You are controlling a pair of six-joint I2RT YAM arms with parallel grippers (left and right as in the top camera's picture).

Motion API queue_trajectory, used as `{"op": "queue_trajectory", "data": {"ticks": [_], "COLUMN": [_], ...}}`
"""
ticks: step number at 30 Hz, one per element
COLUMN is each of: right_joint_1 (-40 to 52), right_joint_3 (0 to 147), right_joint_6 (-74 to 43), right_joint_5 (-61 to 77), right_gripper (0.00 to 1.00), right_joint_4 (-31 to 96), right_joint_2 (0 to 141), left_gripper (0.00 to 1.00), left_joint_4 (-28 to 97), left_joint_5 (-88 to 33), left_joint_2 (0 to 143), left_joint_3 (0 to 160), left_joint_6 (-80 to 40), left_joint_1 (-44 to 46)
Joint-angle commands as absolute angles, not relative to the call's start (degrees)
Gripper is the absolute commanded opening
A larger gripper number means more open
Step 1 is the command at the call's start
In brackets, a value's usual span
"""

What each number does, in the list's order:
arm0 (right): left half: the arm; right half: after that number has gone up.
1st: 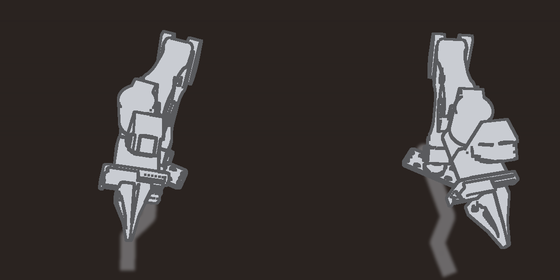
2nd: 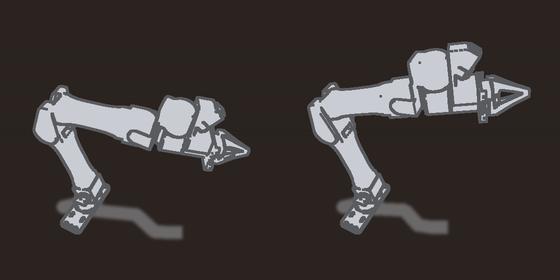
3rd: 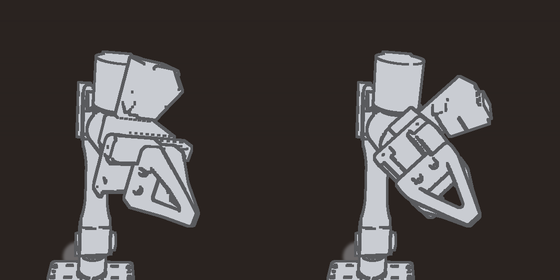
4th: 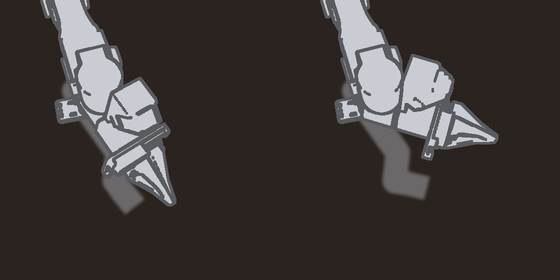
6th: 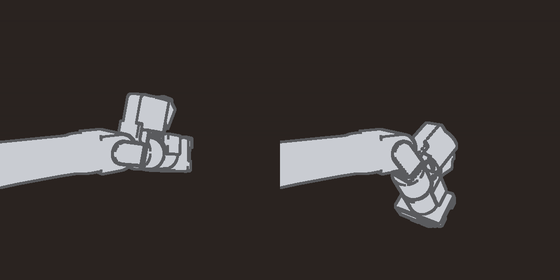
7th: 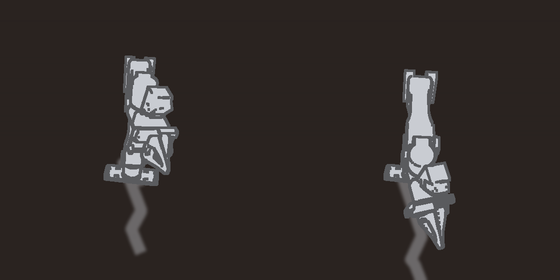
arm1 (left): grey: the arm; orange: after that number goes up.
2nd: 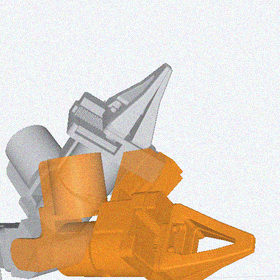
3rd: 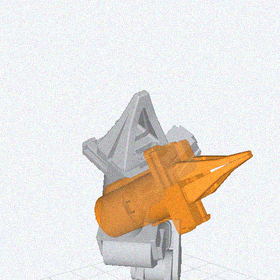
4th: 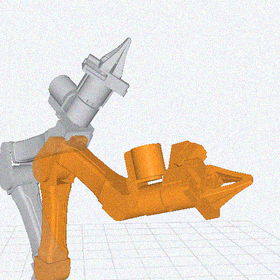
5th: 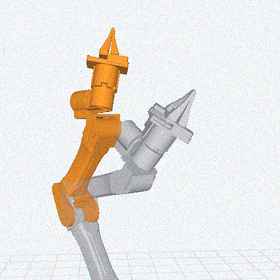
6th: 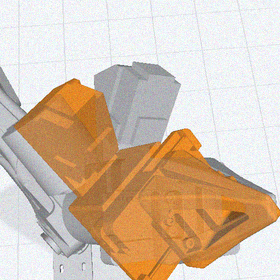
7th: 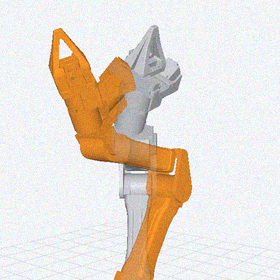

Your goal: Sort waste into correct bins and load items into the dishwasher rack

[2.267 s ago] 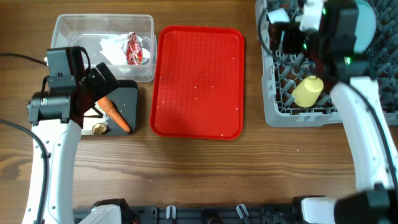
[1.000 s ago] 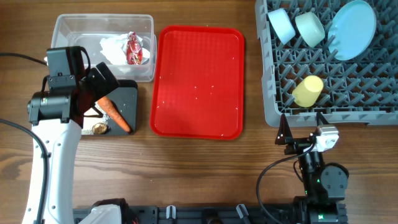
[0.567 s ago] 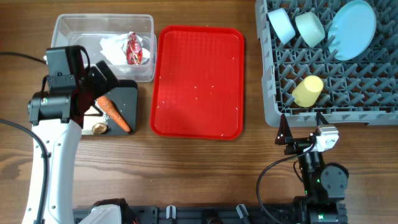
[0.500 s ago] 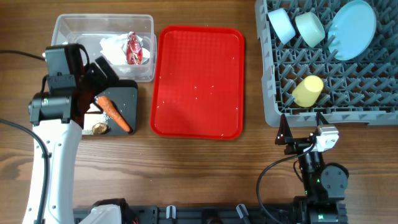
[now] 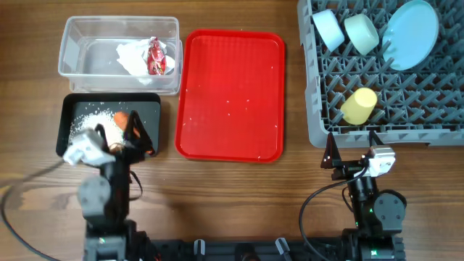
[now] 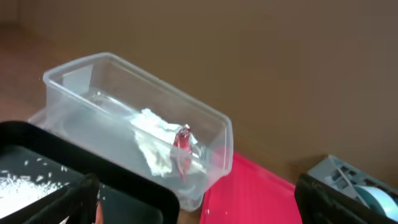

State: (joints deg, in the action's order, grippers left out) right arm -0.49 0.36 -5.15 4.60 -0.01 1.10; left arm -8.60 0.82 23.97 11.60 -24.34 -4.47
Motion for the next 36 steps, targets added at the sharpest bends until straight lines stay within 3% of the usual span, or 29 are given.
{"op": "queue_trajectory", "data": {"ticks": [1, 14, 36], "right_joint_1": [-0.8, -0.8, -0.8], "right_joint_3": [0.3, 0.3, 0.3], "right_joint_6": [-6.0, -6.0, -6.0], "right_joint_5": [3.8, 3.8, 3.8], "right_gripper": [1.0, 1.0, 1.0], "right_joint_4": [-0.1, -0.1, -0.1], "right_joint_2": [0.6, 0.6, 0.6], "left_gripper": [1.0, 1.0, 1.0], "left_joint_4": [-12.0, 4.7, 4.6], "left_joint_5": [-0.7, -2.1, -2.5], "left_joint_2": [16.0, 0.2, 0.2], "left_joint_3": [2.6, 0.5, 0.5], "left_joint_6": [-24.5, -22.9, -16.9], "left_joint_1": [-4.5, -4.3, -3.3]}}
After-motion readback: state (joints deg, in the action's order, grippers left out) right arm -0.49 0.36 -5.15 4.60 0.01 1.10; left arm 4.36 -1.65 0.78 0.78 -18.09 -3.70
